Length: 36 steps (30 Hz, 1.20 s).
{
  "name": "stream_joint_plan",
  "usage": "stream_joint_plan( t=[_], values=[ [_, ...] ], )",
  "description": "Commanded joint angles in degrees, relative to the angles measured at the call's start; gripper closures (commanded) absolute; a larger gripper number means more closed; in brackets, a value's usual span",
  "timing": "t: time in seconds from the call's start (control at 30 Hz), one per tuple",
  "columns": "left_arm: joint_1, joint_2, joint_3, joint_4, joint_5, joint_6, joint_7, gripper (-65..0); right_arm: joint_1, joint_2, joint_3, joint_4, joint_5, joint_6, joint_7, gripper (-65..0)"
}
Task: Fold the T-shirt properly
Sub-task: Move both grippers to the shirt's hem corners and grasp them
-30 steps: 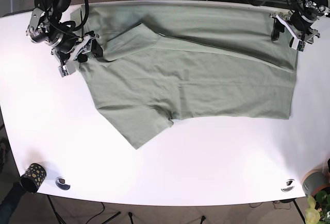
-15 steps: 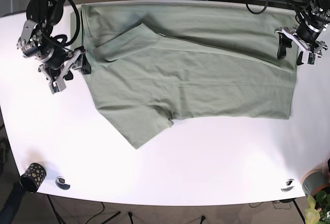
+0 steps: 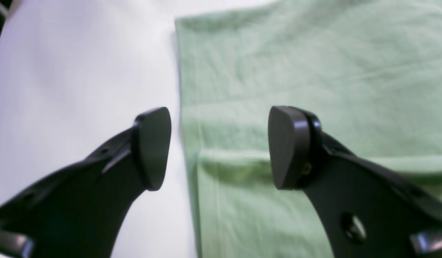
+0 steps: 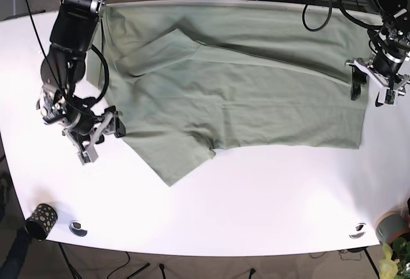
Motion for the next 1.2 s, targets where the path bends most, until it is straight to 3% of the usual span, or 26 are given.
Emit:
stream_joint_plan(
  t=[0.0,0.4,0.53,0.8,0.93,1.07,1.17],
  values=[
    [-0.8,-0.9,-0.3,-0.1,-0.6,0.0,-1.2,-38.9,3.2,0.7,-0.3,-4.2,-0.2,0.32,3.2,-40.1],
    [-0.9,-1.1,-0.3,-1.6,-0.6,0.0,-0.3,-38.9,10.4,0.7,-0.4,-23.7,-5.9,0.32,16.9,-40.1],
    [-2.9,-1.2,-0.4,-2.0,-0.5,0.0,4.0,-38.9,10.1,0.3,-0.4,-24.2,-5.8,0.32,17.0,-40.1],
    [-8.2,-2.2,-0.3,-5.5,-0.5,0.0,7.8,-39.4,8.5,-4.1,-0.4,-22.5,-6.3,0.32,16.2,-40.0],
    [-11.5,-2.5,-0.3,-7.1,-0.4,0.0,10.3,-47.2,7.6,-5.5,-0.4,-21.0,-6.3,0.32,16.1,-40.0],
    [-14.7,-2.7,-0.3,-10.2,-0.4,0.0,11.2,-52.1,7.5,-5.7,-0.4,-21.1,-6.3,0.32,16.3,-33.0],
    [-17.1,-4.0,0.2,-13.6,-0.4,1.1,11.2,-52.2,7.5,-5.7,-0.4,-21.1,-6.3,0.32,16.5,-21.6]
  ],
)
